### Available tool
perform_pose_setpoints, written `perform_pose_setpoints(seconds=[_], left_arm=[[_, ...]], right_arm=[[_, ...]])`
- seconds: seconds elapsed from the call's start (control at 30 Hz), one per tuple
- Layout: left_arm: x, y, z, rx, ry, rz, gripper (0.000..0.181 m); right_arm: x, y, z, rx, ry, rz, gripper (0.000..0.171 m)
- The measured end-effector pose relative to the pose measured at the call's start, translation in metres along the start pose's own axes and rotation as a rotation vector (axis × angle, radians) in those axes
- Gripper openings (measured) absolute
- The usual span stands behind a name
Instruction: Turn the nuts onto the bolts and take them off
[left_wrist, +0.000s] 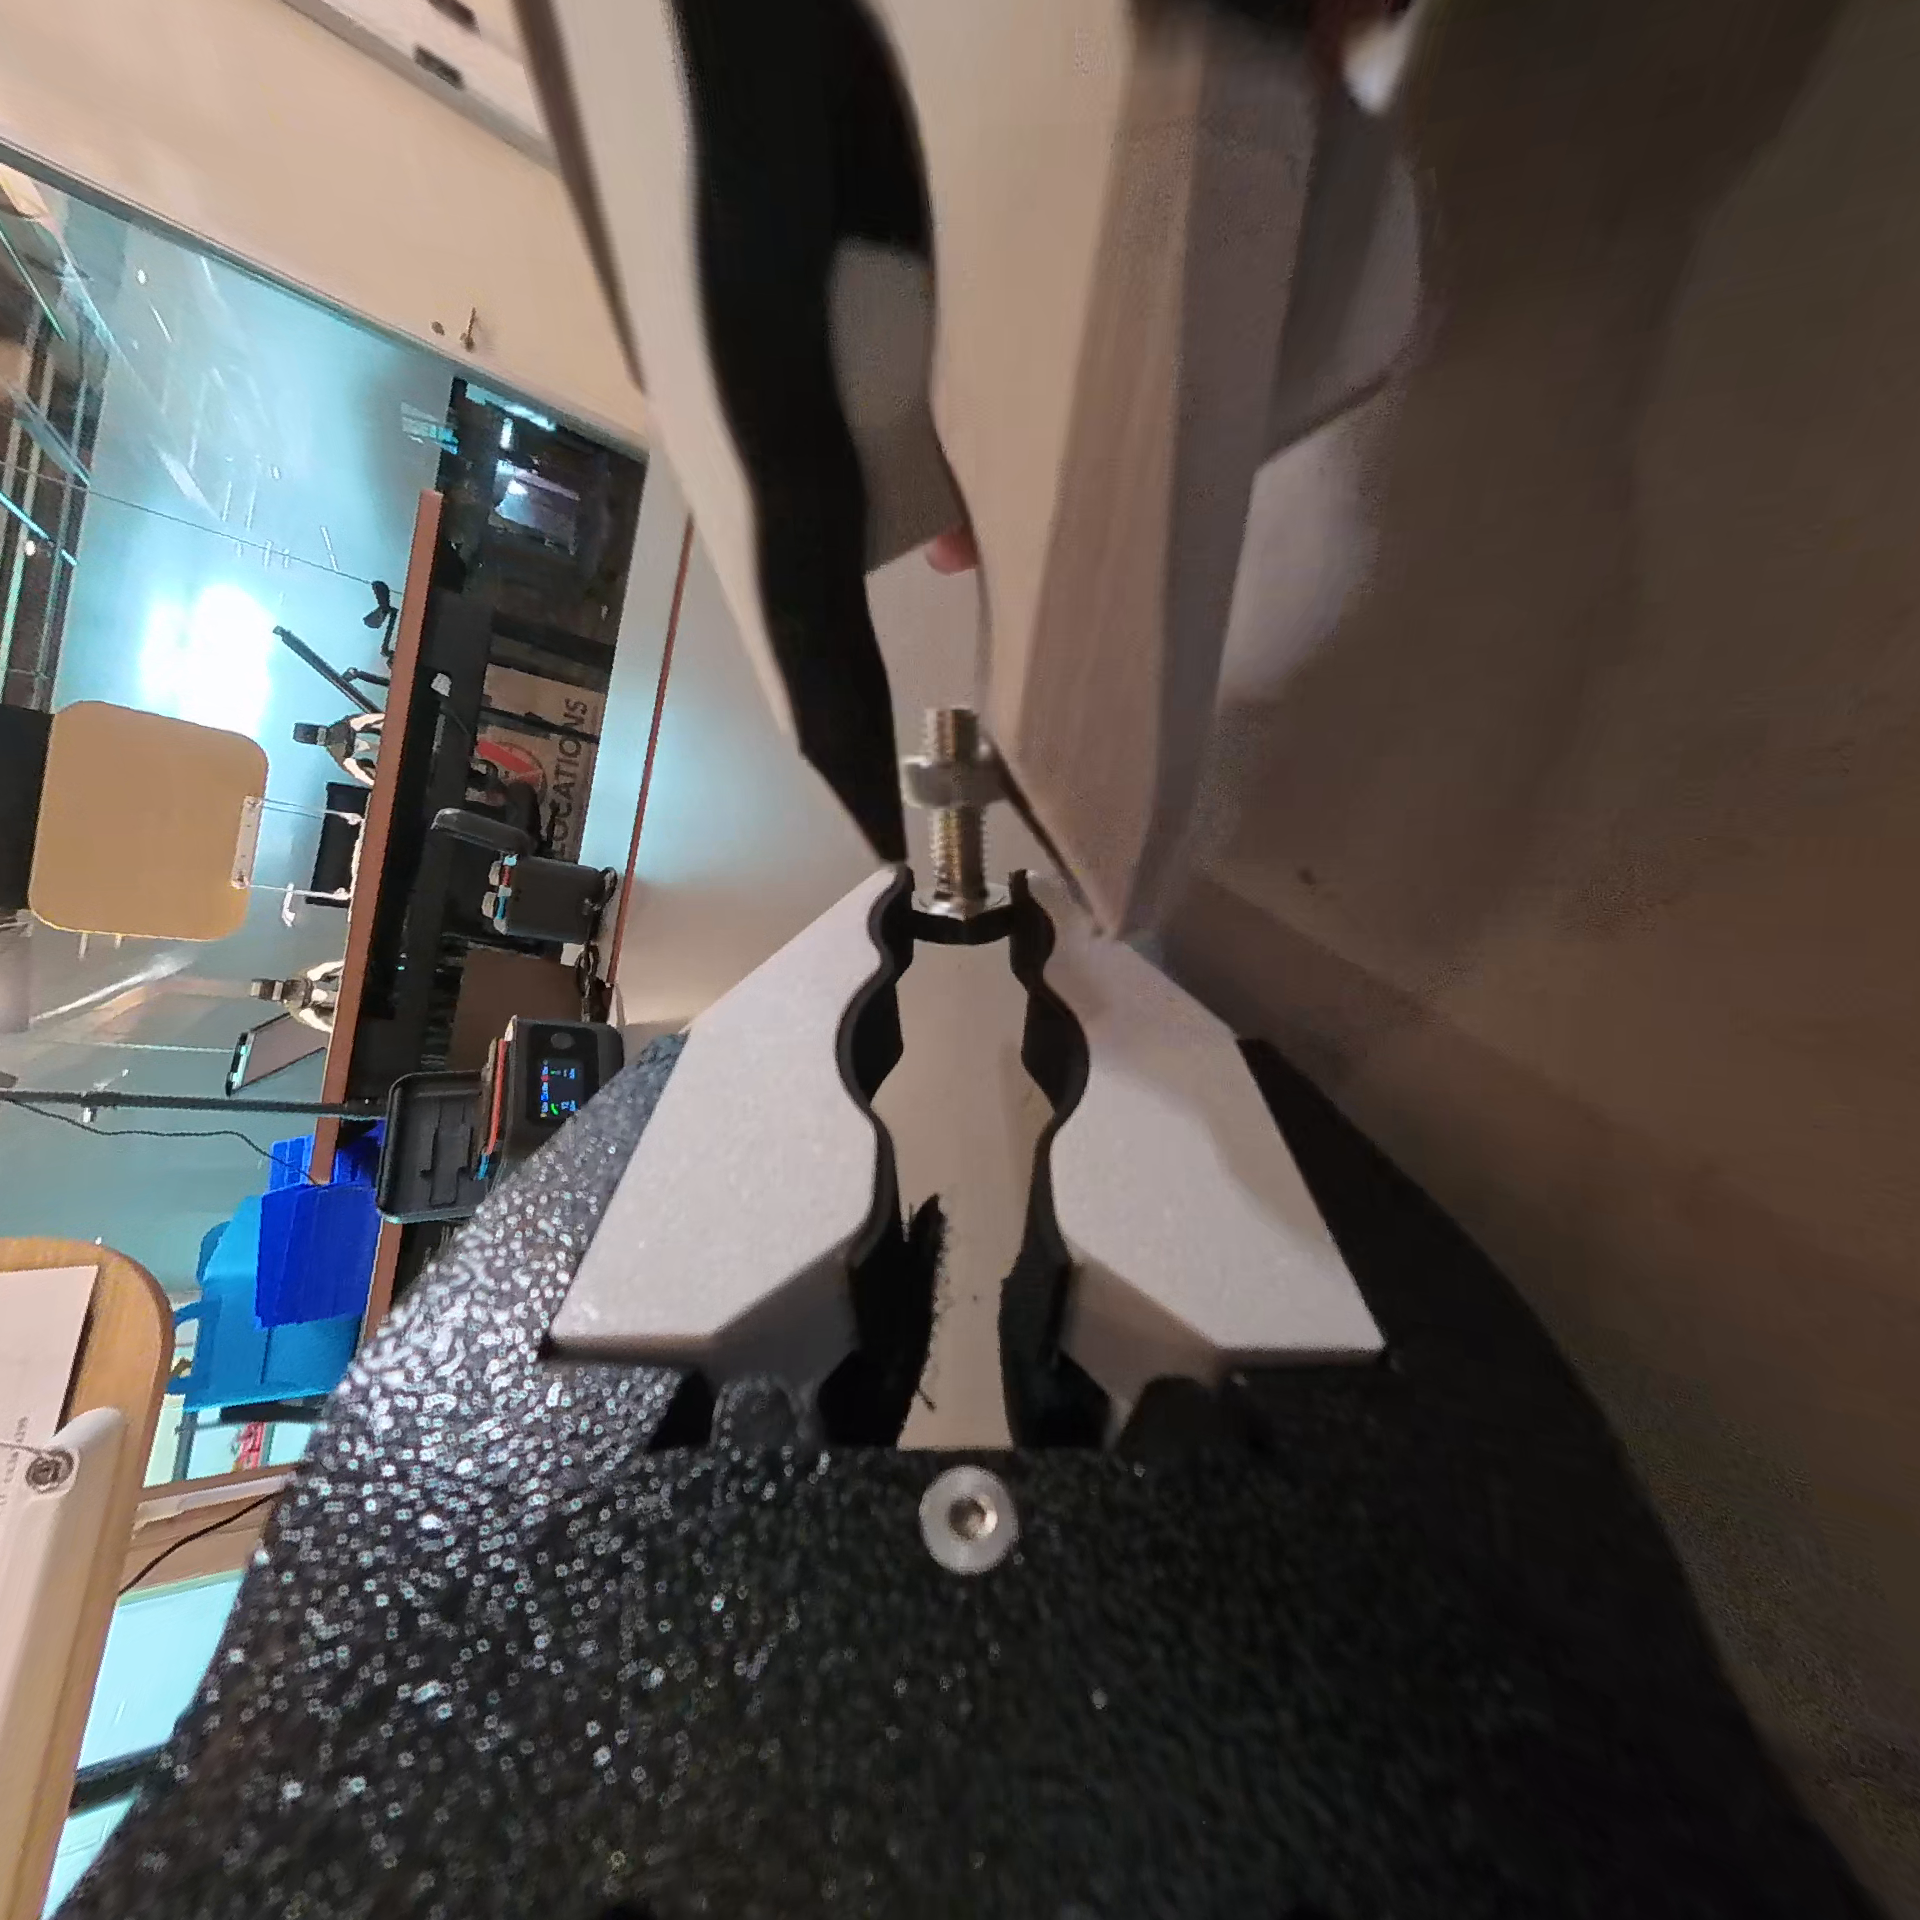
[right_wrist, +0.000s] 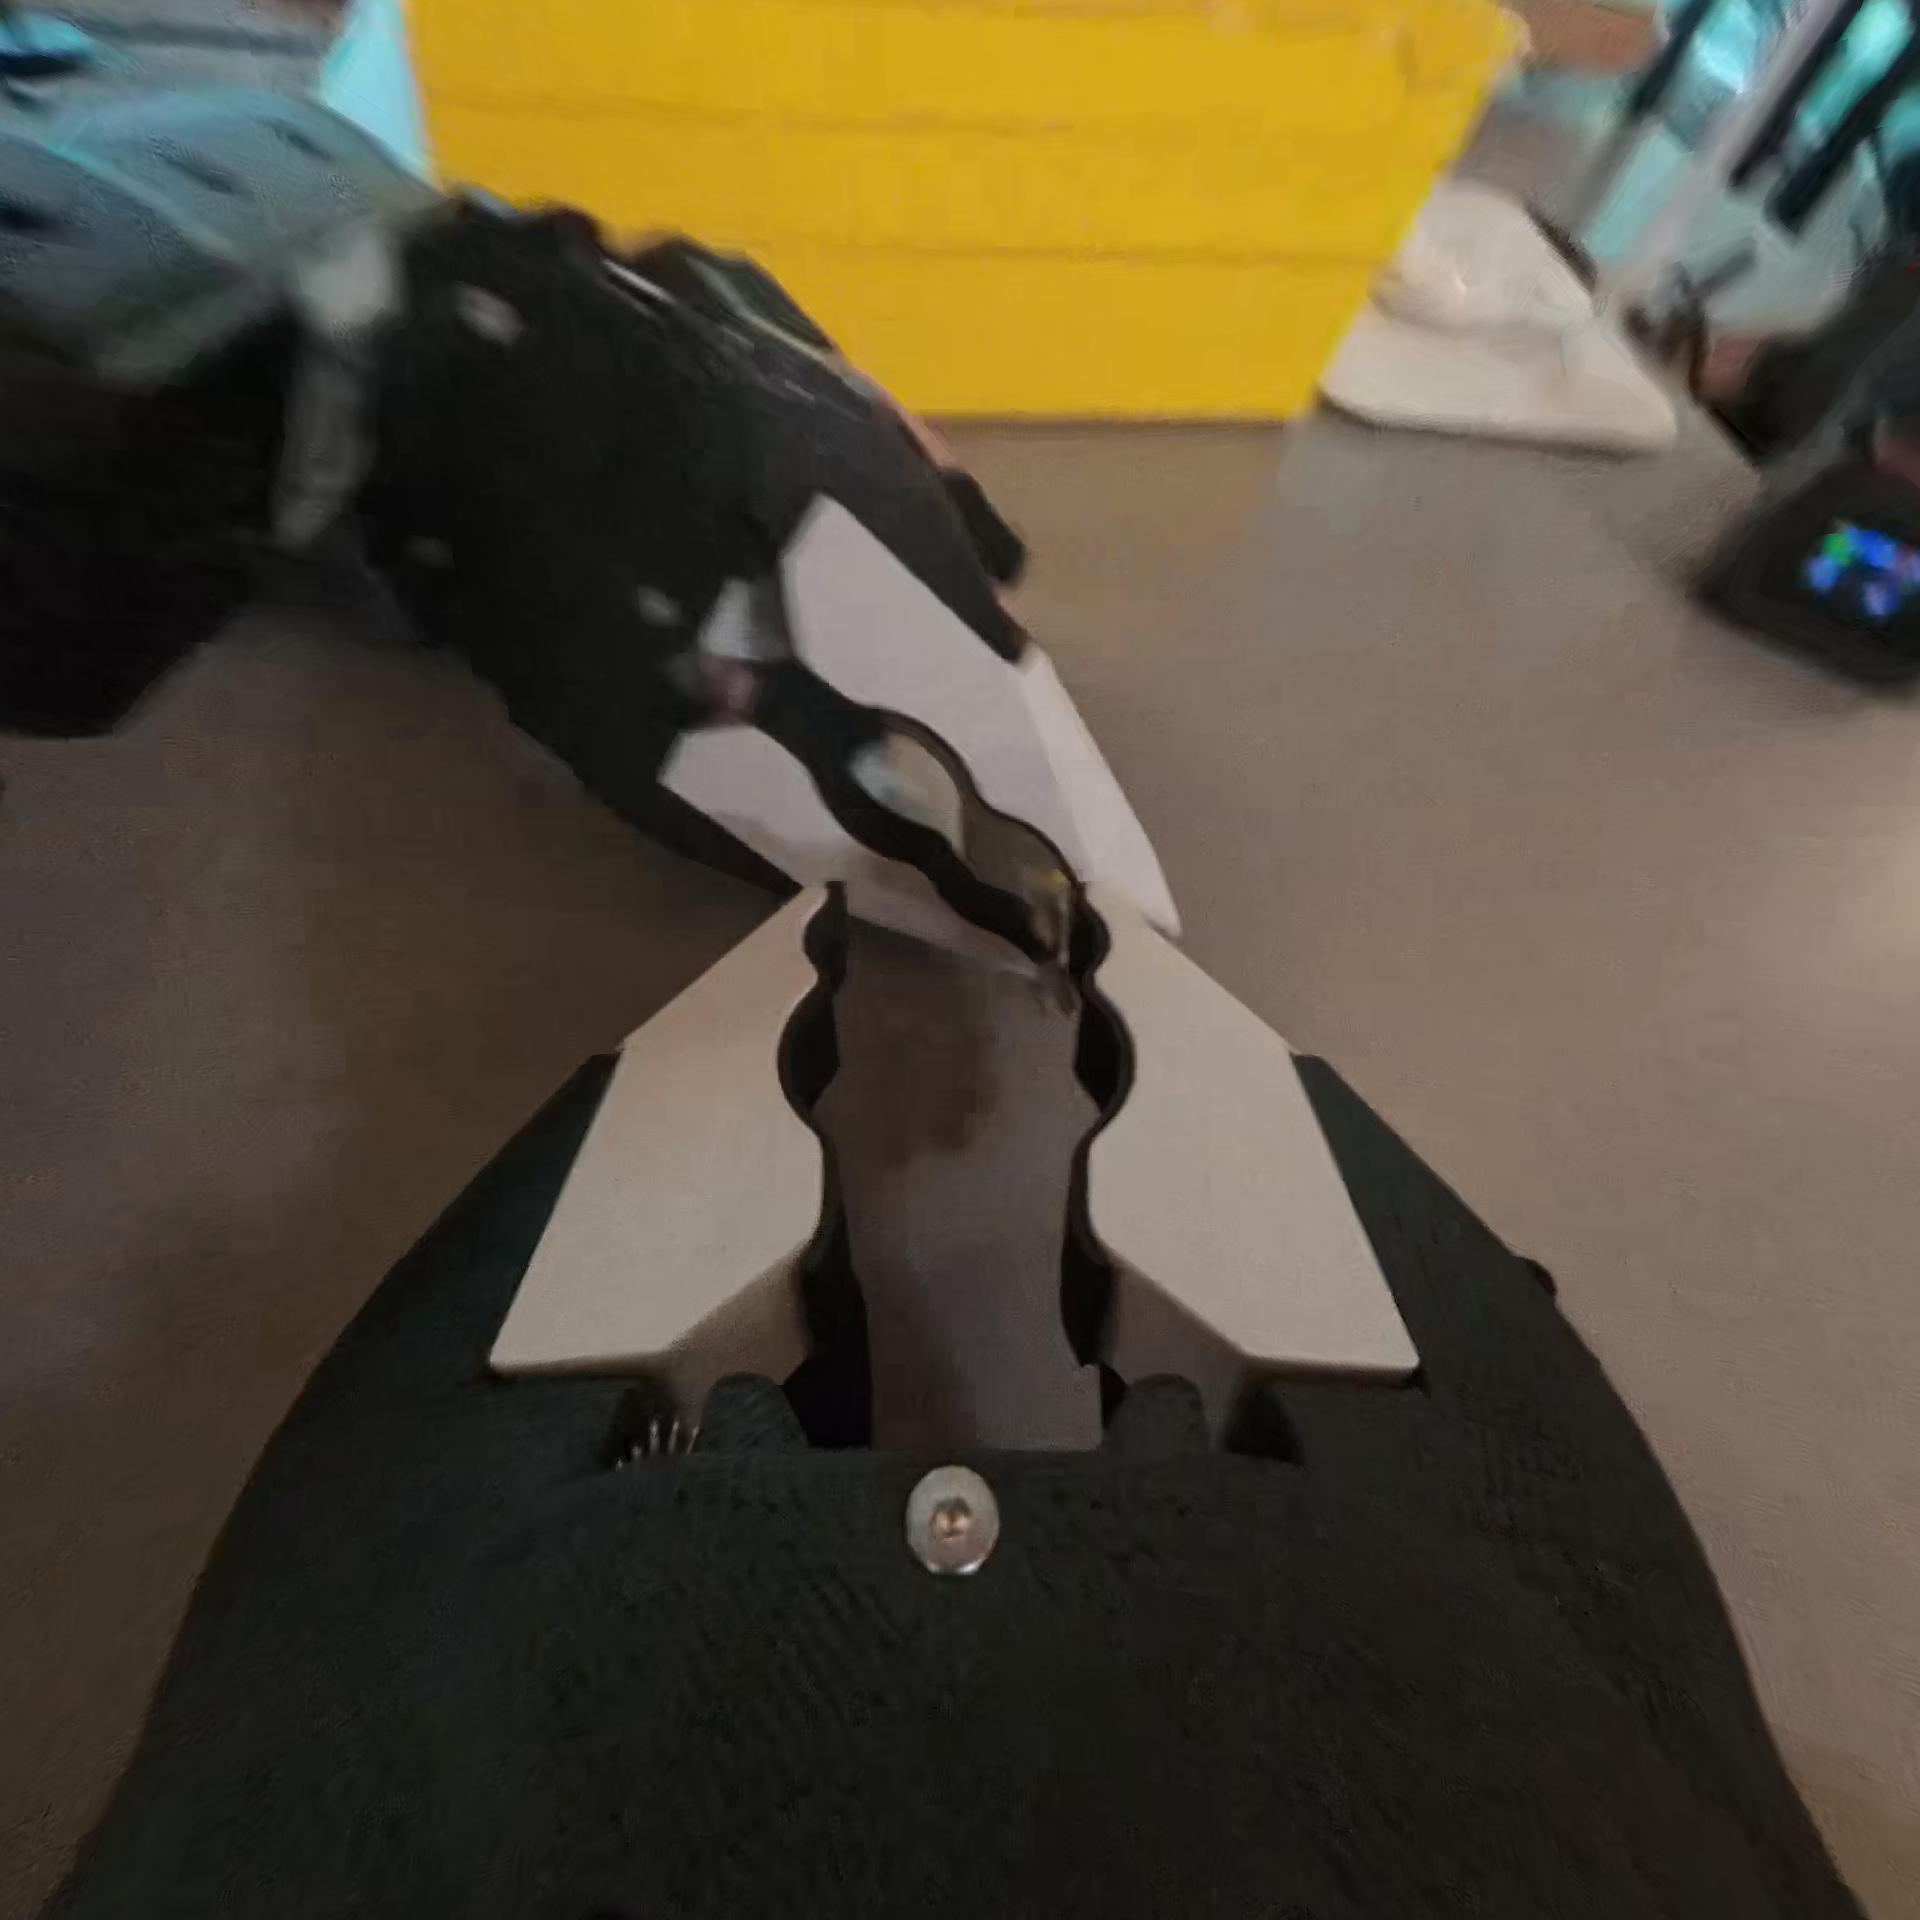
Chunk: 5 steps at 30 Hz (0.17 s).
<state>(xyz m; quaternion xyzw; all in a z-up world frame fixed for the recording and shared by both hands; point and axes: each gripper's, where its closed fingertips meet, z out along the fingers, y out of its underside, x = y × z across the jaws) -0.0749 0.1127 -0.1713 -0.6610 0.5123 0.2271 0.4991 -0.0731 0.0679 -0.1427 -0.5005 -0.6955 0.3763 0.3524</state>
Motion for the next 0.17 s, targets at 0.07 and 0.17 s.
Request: perform_pose_setpoints(seconds=[0.07,0.17], left_arm=[[0.0,0.0,0.0,-0.004,0.003,-0.003,0.016],[0.0,0.0,0.0,-0.004,0.001,-0.001,0.016]], right_arm=[[-0.01,-0.026,-0.009,0.14,-0.02,-0.036,0.036],[0.018,0.008,-0.01,-0.036,0.088,0.046,0.042]])
